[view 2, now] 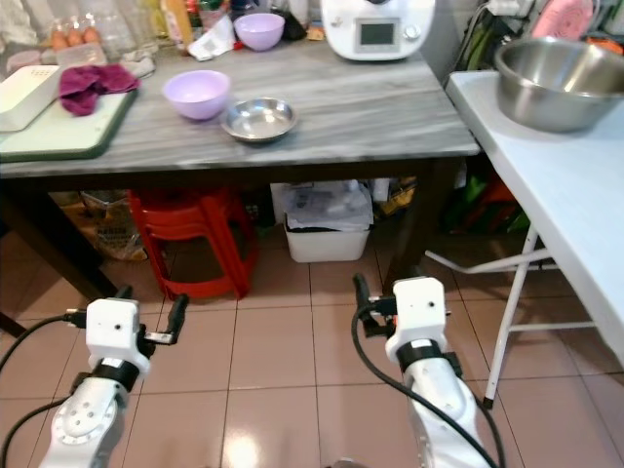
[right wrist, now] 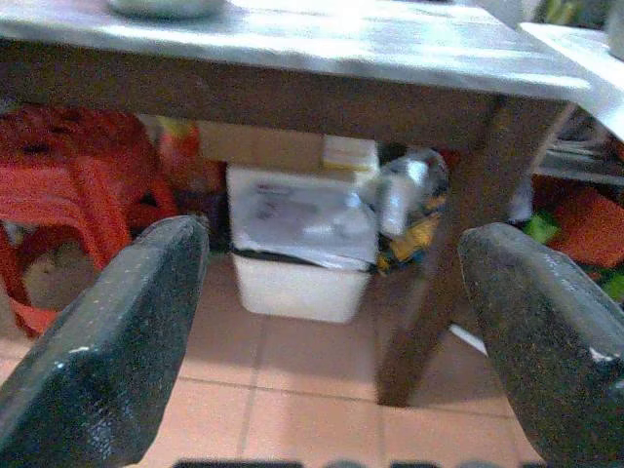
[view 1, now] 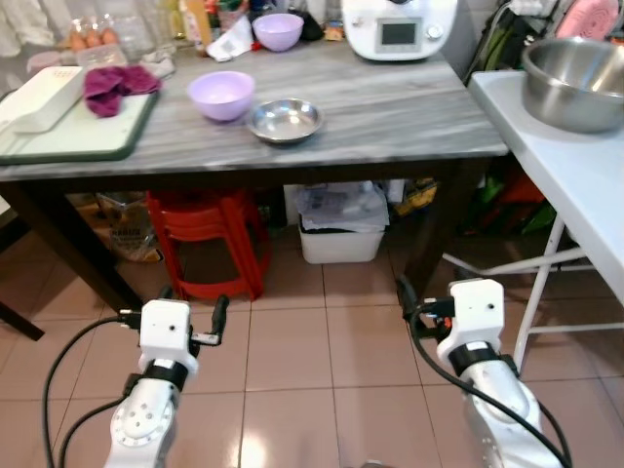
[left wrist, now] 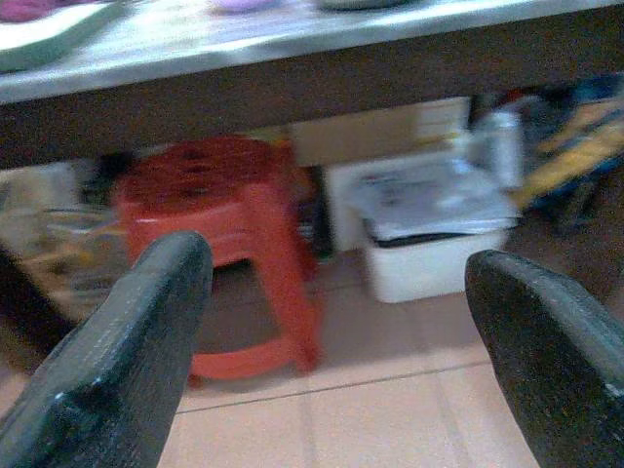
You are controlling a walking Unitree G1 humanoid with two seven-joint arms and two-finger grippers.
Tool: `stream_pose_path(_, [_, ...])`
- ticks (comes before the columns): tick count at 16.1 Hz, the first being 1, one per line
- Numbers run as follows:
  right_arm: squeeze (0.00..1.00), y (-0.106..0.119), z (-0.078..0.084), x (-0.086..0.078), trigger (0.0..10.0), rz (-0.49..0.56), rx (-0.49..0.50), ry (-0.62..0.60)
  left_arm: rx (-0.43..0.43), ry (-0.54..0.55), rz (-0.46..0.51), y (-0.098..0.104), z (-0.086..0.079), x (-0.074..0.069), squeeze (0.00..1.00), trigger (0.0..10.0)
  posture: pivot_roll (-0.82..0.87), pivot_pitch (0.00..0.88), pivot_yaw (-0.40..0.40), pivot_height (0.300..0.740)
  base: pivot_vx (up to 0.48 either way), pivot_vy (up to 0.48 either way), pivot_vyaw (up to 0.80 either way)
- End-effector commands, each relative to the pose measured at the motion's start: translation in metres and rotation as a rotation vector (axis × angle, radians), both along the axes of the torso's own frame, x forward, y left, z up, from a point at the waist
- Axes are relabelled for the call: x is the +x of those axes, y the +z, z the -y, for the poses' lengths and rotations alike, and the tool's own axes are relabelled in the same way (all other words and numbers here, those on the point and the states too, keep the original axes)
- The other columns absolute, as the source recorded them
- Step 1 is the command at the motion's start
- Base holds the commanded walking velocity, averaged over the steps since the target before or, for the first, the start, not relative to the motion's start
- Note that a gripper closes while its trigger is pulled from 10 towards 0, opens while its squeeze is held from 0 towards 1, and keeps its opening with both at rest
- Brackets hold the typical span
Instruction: Setting the table
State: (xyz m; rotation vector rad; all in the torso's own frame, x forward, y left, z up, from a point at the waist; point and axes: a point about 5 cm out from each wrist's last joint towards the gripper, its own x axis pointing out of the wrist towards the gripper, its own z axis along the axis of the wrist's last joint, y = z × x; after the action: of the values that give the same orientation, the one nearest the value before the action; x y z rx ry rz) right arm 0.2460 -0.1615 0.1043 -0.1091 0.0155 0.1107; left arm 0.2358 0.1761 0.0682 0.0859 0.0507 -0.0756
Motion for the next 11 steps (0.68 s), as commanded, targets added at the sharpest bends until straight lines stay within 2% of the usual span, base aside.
stream_pose_path(1, [0.00, 0.0034, -0.0002, -0.0004, 10.0, 0.010, 0.005, -0.005, 0.001, -0.012, -0.005, 0.0010, -0.0009, -0.0007, 0.00, 10.0, -0.09, 0.114, 0.049, 0.740, 0.000, -0.480, 0.00])
stream_pose_path(7, [0.00, 0.0040, -0.0002, -0.0027, 10.0, 0.009, 0.008, -0.017, 0.005, -0.030, -0.018, 0.0013, -0.0010, 0.0006, 0.00, 10.0, -0.09, 0.123, 0.063, 0.740, 0.000, -0.480, 0.00])
stream_pose_path(11, [0.00, 0.0084, -0.0019, -0.0028, 10.0, 0.023, 0.021, -0.024, 0.001, -0.039, 0.001, 0.0089, -0.0007, 0.0051, 0.00, 10.0, -0.09, 0.126, 0.070, 0.740, 0.000, -0.480, 0.00])
